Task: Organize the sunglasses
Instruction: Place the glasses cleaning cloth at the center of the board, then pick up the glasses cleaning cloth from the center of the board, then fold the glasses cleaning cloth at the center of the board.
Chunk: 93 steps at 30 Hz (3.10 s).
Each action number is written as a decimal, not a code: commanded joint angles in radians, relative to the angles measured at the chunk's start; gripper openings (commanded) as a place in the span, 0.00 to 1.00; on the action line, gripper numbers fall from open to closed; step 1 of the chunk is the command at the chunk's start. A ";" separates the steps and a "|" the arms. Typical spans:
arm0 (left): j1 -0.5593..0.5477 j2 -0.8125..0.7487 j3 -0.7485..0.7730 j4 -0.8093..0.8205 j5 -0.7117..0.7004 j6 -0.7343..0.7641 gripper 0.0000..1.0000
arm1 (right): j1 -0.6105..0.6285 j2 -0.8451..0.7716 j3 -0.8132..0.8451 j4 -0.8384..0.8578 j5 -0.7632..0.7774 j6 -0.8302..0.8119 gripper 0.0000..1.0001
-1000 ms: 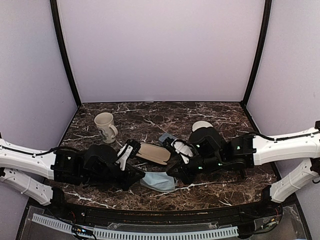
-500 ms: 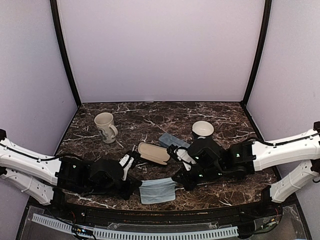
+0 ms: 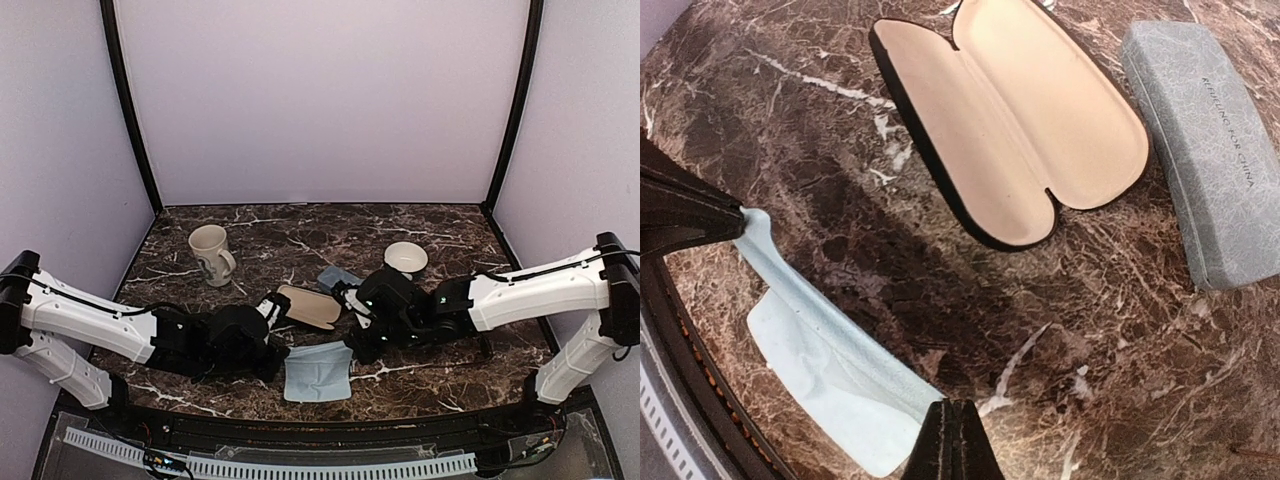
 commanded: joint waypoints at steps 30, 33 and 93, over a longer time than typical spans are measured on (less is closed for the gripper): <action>0.052 0.039 -0.074 0.072 0.172 0.126 0.00 | -0.030 0.133 0.014 0.064 -0.154 -0.119 0.00; 0.040 0.032 -0.085 0.074 0.180 0.118 0.00 | -0.018 0.129 0.002 0.070 -0.154 -0.106 0.00; -0.062 0.049 -0.107 0.042 0.242 0.108 0.26 | 0.081 0.108 -0.087 0.104 -0.230 -0.052 0.15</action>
